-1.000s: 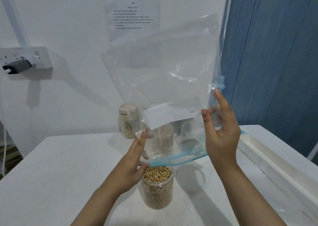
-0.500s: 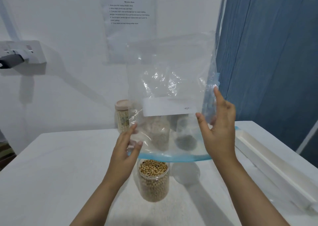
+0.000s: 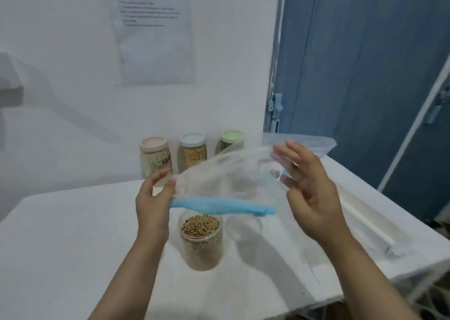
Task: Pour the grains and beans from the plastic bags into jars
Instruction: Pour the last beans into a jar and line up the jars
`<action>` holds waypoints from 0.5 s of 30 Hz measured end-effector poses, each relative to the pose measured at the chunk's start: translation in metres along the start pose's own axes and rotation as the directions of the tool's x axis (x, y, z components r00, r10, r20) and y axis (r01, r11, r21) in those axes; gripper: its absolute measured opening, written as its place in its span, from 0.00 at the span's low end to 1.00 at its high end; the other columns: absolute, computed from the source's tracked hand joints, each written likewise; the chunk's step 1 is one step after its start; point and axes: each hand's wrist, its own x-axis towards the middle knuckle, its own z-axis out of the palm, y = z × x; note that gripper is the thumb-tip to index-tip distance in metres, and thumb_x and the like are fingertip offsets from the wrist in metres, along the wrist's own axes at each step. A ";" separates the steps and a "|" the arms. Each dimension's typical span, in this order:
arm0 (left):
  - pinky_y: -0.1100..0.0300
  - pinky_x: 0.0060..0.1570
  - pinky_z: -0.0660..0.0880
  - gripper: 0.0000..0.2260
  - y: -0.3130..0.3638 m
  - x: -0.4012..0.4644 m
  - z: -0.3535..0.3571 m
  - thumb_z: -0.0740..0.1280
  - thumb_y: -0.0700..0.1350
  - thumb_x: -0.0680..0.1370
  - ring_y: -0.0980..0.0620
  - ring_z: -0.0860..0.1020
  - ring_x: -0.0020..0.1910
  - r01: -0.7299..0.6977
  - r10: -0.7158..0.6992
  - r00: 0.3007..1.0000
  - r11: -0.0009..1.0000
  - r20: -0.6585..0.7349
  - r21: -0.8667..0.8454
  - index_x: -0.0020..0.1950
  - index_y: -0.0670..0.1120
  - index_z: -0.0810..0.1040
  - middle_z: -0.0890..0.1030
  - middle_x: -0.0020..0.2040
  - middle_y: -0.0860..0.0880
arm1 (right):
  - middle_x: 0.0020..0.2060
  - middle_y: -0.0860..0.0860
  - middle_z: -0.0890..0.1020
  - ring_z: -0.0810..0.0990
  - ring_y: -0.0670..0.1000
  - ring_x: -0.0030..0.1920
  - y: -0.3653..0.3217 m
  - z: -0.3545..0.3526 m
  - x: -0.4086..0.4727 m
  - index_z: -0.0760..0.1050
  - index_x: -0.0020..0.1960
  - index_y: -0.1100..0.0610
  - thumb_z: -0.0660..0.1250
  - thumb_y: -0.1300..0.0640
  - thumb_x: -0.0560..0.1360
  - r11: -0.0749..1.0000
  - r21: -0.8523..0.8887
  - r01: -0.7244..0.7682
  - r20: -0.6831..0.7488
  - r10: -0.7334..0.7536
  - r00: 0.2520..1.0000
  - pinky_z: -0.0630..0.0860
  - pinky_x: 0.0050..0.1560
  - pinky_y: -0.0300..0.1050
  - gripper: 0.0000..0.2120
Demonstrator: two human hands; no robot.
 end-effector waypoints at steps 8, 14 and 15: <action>0.57 0.49 0.81 0.13 0.040 -0.018 0.070 0.69 0.47 0.74 0.47 0.82 0.47 0.165 -0.062 0.984 0.655 0.165 -0.737 0.58 0.47 0.76 0.82 0.49 0.41 | 0.36 0.45 0.80 0.73 0.46 0.35 0.040 -0.071 0.034 0.70 0.68 0.42 0.57 0.49 0.81 0.813 -0.580 0.048 -0.284 -0.257 0.924 0.67 0.45 0.44 0.16; 0.72 0.42 0.71 0.28 0.041 -0.030 0.165 0.61 0.35 0.81 0.56 0.73 0.41 -0.226 0.225 0.964 0.974 0.139 -0.014 0.75 0.58 0.57 0.78 0.64 0.51 | 0.37 0.51 0.81 0.73 0.50 0.43 0.096 -0.140 0.072 0.66 0.75 0.44 0.63 0.50 0.82 0.862 -0.462 -0.207 -0.332 0.048 0.942 0.70 0.52 0.50 0.22; 0.75 0.44 0.70 0.29 0.031 -0.034 0.180 0.63 0.36 0.81 0.55 0.73 0.44 -0.229 0.213 0.964 0.969 0.161 0.091 0.75 0.58 0.56 0.77 0.65 0.51 | 0.36 0.53 0.81 0.74 0.49 0.43 0.110 -0.150 0.072 0.63 0.77 0.44 0.64 0.50 0.81 0.874 -0.401 -0.275 -0.324 0.145 0.935 0.71 0.50 0.48 0.25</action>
